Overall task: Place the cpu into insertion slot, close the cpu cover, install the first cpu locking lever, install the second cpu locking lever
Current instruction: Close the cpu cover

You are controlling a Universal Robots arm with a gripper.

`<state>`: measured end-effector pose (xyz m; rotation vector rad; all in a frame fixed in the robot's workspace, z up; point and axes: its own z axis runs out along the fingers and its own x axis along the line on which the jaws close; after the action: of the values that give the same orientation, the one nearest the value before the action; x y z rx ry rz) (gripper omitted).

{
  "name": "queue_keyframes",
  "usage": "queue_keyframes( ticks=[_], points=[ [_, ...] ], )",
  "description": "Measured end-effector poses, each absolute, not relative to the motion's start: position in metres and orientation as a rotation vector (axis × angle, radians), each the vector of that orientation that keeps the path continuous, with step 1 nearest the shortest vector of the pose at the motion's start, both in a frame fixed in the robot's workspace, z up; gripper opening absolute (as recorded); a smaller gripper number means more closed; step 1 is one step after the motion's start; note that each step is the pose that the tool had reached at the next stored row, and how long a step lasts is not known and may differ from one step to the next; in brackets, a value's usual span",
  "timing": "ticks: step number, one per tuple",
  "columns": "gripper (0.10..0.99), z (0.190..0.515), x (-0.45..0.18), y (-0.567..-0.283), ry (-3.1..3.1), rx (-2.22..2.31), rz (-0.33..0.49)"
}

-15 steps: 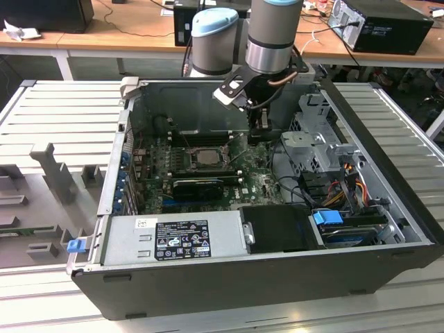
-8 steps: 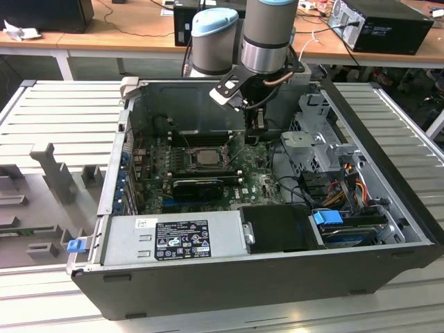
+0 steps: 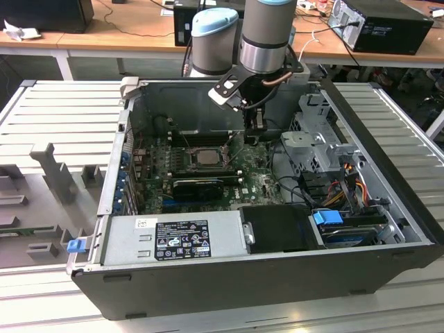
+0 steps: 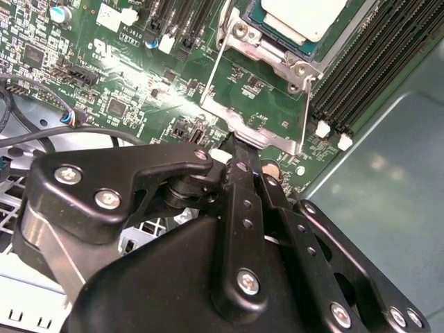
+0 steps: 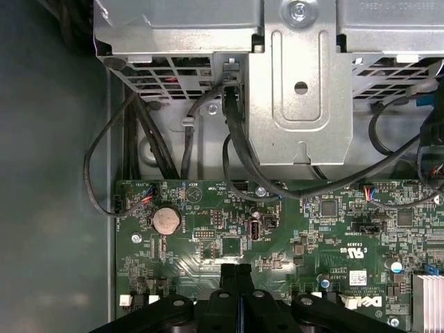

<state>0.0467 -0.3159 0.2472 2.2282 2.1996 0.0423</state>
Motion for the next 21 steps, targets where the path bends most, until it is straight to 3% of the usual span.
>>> queue_keyframes(
  ticks=[21],
  points=[
    [0.106, 0.247, 0.036, -0.316, 2.2, 2.228, 0.042]
  ],
)
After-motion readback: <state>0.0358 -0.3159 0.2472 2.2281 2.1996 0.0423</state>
